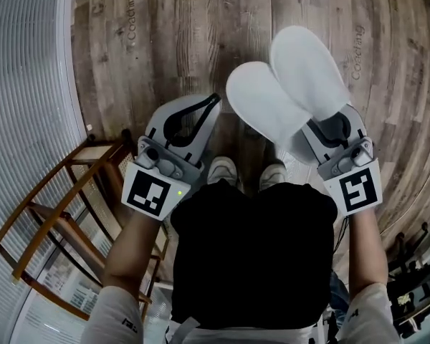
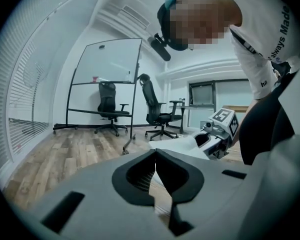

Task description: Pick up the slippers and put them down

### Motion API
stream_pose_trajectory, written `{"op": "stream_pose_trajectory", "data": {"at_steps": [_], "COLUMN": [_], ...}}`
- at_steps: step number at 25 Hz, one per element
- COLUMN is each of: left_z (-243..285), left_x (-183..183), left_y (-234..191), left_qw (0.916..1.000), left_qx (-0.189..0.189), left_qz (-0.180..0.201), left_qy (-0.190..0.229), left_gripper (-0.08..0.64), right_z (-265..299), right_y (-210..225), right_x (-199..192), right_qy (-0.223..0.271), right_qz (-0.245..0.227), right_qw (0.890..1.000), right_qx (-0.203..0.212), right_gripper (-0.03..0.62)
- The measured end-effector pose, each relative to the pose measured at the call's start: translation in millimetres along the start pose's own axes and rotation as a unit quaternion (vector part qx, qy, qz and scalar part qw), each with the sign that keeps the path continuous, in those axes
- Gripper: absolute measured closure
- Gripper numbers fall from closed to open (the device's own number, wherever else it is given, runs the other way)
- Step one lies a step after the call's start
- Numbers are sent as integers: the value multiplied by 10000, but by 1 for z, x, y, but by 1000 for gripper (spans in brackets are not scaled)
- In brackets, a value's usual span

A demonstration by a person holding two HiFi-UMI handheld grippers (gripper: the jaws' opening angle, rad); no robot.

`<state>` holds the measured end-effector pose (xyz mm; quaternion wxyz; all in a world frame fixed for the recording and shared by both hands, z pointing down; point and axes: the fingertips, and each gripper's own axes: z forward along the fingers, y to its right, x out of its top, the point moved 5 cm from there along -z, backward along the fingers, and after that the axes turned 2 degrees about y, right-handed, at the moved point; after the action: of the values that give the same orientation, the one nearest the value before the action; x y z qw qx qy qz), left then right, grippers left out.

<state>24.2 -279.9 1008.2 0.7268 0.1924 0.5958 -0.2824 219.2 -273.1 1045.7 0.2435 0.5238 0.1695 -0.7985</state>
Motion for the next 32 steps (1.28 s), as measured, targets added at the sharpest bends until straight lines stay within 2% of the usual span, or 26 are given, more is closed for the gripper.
{"op": "stream_pose_trajectory", "data": {"at_steps": [2,5,11,14,20,26,32], "left_z": [4,9,16,15,27,37,49], "left_x": [-20,-56,-114,-138,-178,-214,-239], "left_y": [-2,-8,-20,-21,-11,-5,-3], "left_qw": [10000,9996,9987,9982,9979,9963,9950], "left_qx": [-61,-61,84,121,31,34,39], "left_qz": [-23,-264,-474,-552,-474,-558,-608], "left_qy": [-23,-68,-169,-209,-430,-654,-794], "left_gripper": [548,548,548,548,547,546,546], "right_z": [8,19,38,47,61,76,88], "right_y": [1,2,9,4,-7,-18,-17], "right_x": [-17,-46,-87,-113,-164,-204,-229], "right_qy": [39,-15,203,-21,-472,-723,-876], "right_qz": [-66,-170,-35,-141,-144,234,331], "right_qw": [10000,9998,9997,9997,9984,9969,9955], "right_qx": [34,109,119,206,280,221,155], "right_gripper": [469,474,477,477,477,477,476]}}
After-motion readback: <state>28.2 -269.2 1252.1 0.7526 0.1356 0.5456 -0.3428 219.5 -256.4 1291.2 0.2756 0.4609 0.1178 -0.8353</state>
